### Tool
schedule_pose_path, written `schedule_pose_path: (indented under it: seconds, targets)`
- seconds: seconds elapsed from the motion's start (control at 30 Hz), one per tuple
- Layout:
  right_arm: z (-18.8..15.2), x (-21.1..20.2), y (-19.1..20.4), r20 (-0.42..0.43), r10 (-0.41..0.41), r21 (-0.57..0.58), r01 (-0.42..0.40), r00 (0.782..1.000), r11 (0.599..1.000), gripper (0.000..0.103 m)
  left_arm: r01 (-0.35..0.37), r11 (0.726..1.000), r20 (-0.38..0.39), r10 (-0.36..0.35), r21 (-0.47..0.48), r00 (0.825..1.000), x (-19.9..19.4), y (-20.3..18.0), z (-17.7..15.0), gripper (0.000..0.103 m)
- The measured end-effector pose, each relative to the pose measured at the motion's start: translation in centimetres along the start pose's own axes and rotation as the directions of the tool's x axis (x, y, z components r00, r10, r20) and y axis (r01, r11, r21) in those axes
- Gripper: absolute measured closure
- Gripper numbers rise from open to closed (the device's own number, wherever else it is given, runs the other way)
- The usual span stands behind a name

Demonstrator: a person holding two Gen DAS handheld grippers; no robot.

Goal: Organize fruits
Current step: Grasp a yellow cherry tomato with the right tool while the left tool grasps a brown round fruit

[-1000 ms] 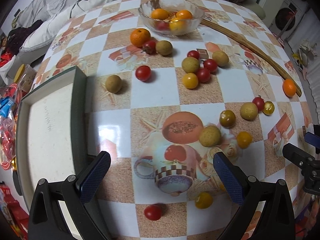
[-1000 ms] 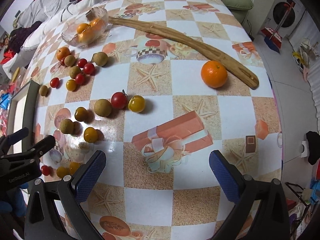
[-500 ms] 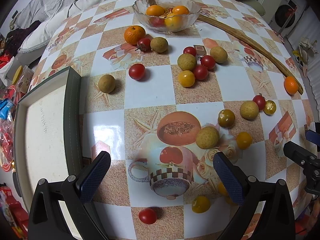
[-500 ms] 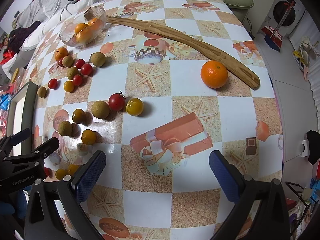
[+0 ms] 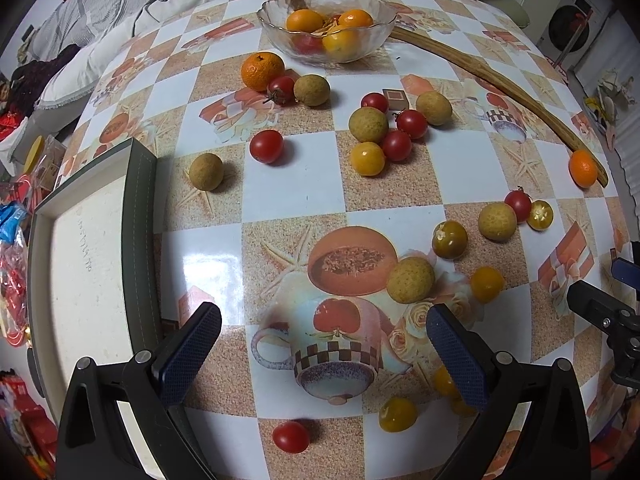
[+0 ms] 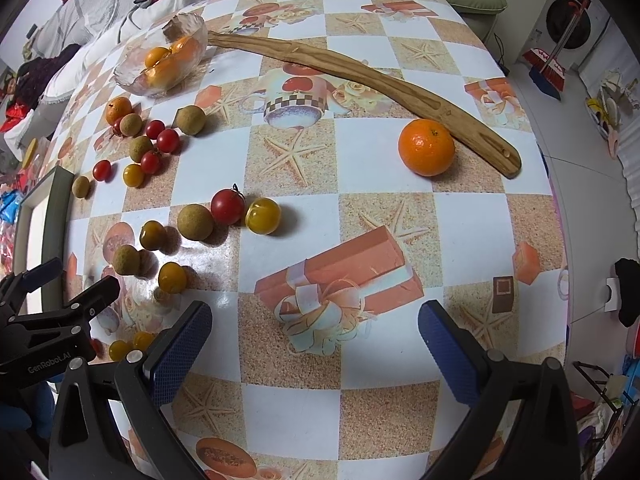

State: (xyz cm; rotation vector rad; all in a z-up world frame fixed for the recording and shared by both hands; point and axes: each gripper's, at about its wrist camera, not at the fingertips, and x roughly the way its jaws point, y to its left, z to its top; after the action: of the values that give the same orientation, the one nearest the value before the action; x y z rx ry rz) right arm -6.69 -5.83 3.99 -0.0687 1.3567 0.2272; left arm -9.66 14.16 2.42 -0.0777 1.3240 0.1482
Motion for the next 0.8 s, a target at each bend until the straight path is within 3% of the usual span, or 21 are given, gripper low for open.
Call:
schedule_pose_path:
  seconds: [0.8]
  targets:
    - [2.3, 1.8, 0.5, 0.011, 0.016, -0.044, -0.015, 1.0, 0.999, 0.004, 0.003, 0.998, 0.004, -0.003, 0.062, 1.0, 1.7, -2.1, 1.5, 0.002]
